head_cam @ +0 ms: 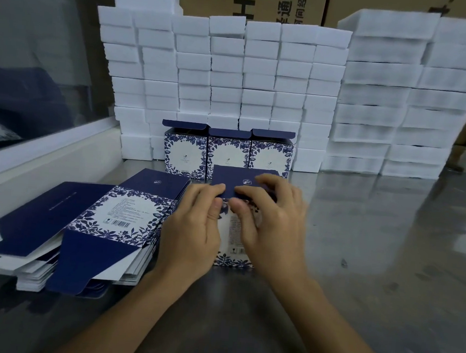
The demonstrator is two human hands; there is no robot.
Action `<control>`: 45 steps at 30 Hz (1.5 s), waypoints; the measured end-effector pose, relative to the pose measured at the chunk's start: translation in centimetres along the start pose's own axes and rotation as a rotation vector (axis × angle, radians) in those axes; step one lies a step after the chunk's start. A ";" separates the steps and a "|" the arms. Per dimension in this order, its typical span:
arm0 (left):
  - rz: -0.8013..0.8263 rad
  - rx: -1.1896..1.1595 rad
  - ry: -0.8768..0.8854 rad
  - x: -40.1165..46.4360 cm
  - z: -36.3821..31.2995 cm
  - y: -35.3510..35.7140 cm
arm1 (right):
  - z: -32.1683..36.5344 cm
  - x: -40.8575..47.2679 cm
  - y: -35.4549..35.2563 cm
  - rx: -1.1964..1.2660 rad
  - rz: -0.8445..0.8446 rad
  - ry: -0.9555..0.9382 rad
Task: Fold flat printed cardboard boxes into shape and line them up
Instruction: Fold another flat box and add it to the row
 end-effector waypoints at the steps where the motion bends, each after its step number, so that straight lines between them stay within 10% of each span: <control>1: 0.000 -0.001 -0.003 0.0 0.1 0.0 | -0.6 -0.1 0.1 0.047 0.006 0.032; 22: 0.008 -0.008 -0.073 0.6 1.0 -0.2 | -4.5 -0.2 0.2 0.473 -0.032 0.300; 30: -0.065 -0.116 -0.145 0.8 2.0 -1.2 | -6.3 -0.9 0.8 0.816 0.093 0.703; 39: 0.310 -0.388 -0.267 0.2 2.3 0.5 | -4.8 -0.5 0.2 0.777 0.198 0.402; 45: 0.118 -0.405 -0.252 0.6 2.8 -0.3 | -4.5 -0.5 0.7 0.812 0.273 0.436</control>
Point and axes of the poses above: each hand's wrist, its own x-axis towards the middle knuckle, its own y-axis out of the palm, z = x × y, the point moved 4 cm from there along x, towards the middle knuckle, and after that the axes turned 6 degrees about z, right-handed, at the moved point
